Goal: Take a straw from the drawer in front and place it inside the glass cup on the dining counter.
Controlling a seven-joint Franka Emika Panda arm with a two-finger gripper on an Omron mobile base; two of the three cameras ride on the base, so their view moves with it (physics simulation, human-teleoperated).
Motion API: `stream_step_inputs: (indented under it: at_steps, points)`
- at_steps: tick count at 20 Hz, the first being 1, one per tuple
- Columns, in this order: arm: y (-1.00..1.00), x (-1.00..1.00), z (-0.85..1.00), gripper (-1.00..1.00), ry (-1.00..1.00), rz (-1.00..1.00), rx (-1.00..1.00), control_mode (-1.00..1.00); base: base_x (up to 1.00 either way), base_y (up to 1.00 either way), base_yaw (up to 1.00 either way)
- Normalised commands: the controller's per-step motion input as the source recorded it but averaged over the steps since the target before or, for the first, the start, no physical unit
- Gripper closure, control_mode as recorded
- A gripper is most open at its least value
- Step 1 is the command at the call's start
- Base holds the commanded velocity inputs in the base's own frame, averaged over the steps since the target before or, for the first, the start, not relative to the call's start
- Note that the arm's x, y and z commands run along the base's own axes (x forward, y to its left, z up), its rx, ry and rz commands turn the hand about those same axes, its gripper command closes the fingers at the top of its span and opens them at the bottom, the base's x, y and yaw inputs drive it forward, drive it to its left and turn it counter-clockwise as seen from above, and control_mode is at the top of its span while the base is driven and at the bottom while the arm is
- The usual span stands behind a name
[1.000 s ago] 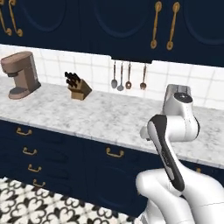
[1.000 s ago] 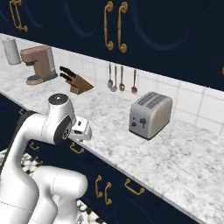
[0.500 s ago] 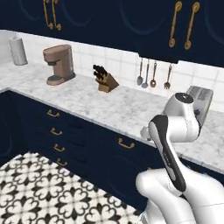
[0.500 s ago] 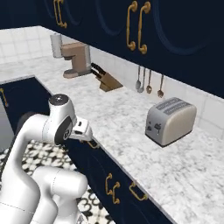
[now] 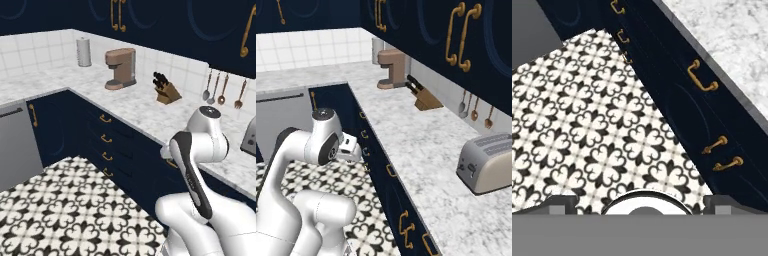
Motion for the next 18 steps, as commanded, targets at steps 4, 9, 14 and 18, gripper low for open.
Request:
stream_step_inputs:
  at_steps: [4,9,14,18]
  points:
    - [-0.02,0.32,-0.24,-1.00,0.09,0.18,-0.08,-1.00,0.00,0.00,0.00]
    - [0.05,0.98,-0.14,-1.00,0.34,-0.01,-0.30,-1.00,0.00,0.00,0.00]
    - [0.00,0.99,-0.11,-1.00,0.41,-0.07,-0.38,-1.00,0.00,0.00,0.00]
    - [-0.19,0.53,-0.63,-1.00,0.30,0.03,-0.44,-1.00,0.00,0.00,0.00]
